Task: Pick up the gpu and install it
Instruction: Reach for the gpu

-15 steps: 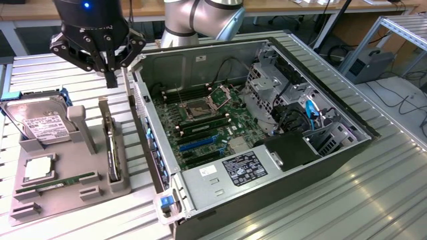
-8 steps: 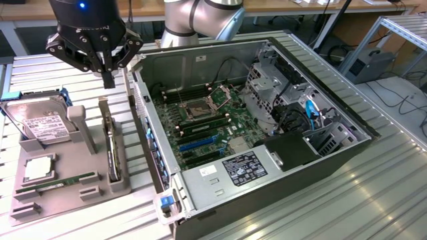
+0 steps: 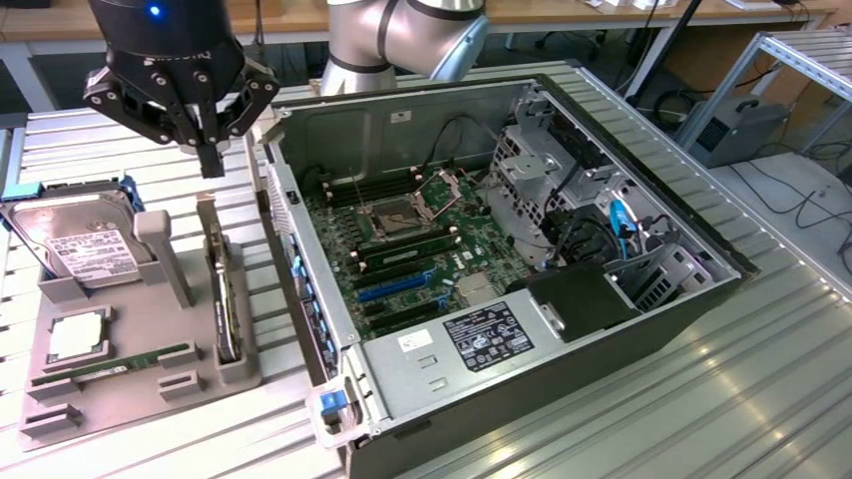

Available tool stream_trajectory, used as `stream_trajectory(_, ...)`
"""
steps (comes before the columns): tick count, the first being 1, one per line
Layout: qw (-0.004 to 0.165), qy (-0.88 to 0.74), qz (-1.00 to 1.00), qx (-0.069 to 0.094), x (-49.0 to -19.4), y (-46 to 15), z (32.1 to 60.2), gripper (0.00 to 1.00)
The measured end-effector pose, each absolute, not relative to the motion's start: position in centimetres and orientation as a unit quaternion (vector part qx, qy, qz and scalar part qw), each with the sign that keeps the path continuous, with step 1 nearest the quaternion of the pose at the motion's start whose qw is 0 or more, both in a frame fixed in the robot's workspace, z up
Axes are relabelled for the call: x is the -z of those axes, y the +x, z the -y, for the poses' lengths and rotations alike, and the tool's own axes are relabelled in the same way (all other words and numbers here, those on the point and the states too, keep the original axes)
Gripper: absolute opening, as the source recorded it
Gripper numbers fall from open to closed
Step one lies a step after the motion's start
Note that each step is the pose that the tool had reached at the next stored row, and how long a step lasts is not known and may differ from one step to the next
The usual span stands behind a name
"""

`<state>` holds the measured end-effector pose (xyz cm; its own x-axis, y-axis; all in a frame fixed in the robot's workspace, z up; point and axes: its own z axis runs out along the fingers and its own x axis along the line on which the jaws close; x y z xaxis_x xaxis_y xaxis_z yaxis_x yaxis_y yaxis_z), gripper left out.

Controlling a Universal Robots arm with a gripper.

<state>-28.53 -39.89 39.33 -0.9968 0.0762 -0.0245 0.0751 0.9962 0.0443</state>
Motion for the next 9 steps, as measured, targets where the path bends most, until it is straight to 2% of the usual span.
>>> stream_trajectory(9,0.013,0.038,-0.999,-0.022,-39.33,-28.99,39.90,0.11)
